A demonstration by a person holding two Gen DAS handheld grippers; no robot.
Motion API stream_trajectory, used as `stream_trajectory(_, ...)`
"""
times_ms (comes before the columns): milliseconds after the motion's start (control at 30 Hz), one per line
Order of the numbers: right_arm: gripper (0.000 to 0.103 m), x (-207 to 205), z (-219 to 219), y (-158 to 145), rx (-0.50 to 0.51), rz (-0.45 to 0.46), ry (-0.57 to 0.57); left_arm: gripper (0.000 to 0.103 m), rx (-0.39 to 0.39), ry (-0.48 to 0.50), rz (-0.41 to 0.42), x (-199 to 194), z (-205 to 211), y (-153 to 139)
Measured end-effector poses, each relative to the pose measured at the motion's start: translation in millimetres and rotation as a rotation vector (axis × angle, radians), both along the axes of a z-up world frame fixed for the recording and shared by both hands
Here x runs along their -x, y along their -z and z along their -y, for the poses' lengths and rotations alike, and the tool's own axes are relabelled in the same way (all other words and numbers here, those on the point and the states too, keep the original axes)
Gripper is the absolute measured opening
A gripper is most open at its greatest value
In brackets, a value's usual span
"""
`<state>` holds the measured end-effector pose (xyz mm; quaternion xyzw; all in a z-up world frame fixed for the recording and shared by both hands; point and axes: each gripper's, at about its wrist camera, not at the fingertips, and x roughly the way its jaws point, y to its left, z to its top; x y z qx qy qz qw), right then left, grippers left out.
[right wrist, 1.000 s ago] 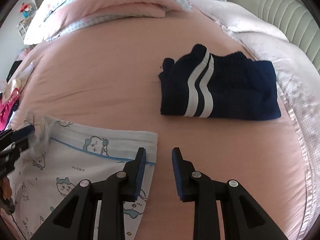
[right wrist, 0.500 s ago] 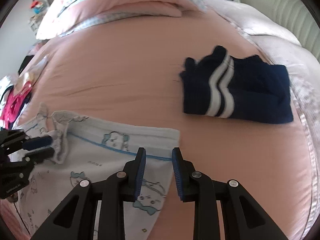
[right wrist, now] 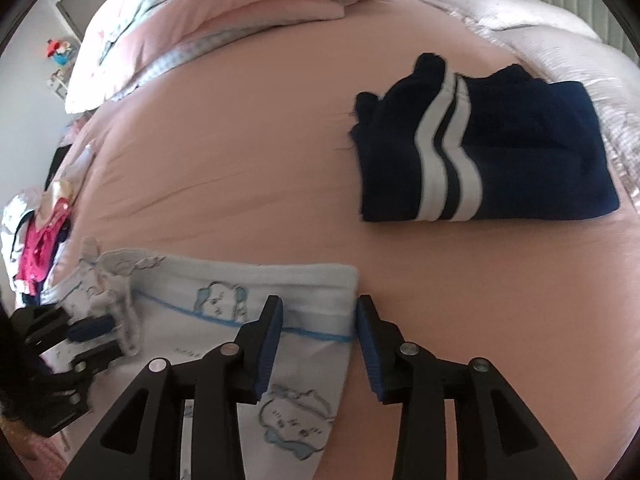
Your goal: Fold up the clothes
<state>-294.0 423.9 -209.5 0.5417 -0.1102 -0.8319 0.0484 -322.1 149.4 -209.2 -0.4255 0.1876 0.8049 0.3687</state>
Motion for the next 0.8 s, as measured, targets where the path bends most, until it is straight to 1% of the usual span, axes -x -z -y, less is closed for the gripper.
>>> stream_trajectory(100, 0.038, -5, 3, -5, -0.027, 0.006, -0.015, 0.017, -0.029, -0.028, 0.011, 7, 4, -4)
stream_trajectory(167, 0.038, -7, 3, -7, -0.036, 0.014, -0.016, 0.017, -0.046, -0.049, -0.005, 9, 11, -7)
stream_trajectory(233, 0.038, -8, 3, -7, -0.043, 0.029, -0.022, 0.018, -0.045, -0.049, 0.025, 13, 15, -3)
stream_trajectory(267, 0.038, -8, 5, -6, -0.046, 0.033, -0.029, 0.020, -0.039, -0.032, 0.055, 14, 16, 1)
stream_trajectory(300, 0.038, -8, 9, -5, -0.049, 0.028, -0.043, 0.020, -0.034, -0.015, 0.069, 14, 16, 3)
stream_trajectory(467, 0.039, -9, 29, -2, -0.065, 0.005, -0.114, 0.028, 0.021, 0.046, 0.014, 13, 4, 0)
stream_trajectory(600, 0.039, -9, 39, 1, -0.050, -0.037, -0.139, 0.028, 0.091, 0.096, -0.046, 9, -16, 7)
stream_trajectory(633, 0.036, -10, 42, 1, -0.059, -0.046, -0.146, 0.024, 0.094, 0.088, -0.052, 9, -17, 7)
stream_trajectory(667, 0.033, -11, 45, 1, -0.064, -0.051, -0.151, 0.015, 0.076, 0.057, -0.039, 11, -14, 4)
stream_trajectory(700, 0.022, -13, 45, -1, -0.051, -0.052, -0.149, 0.010, 0.058, 0.027, -0.026, 13, -11, 1)
stream_trajectory(733, 0.012, -14, 46, -2, -0.038, -0.053, -0.148, 0.008, 0.041, -0.001, -0.018, 14, -8, -1)
stream_trajectory(800, 0.009, -16, 47, -5, -0.016, -0.055, -0.141, 0.006, 0.013, -0.079, -0.018, 17, 3, -6)
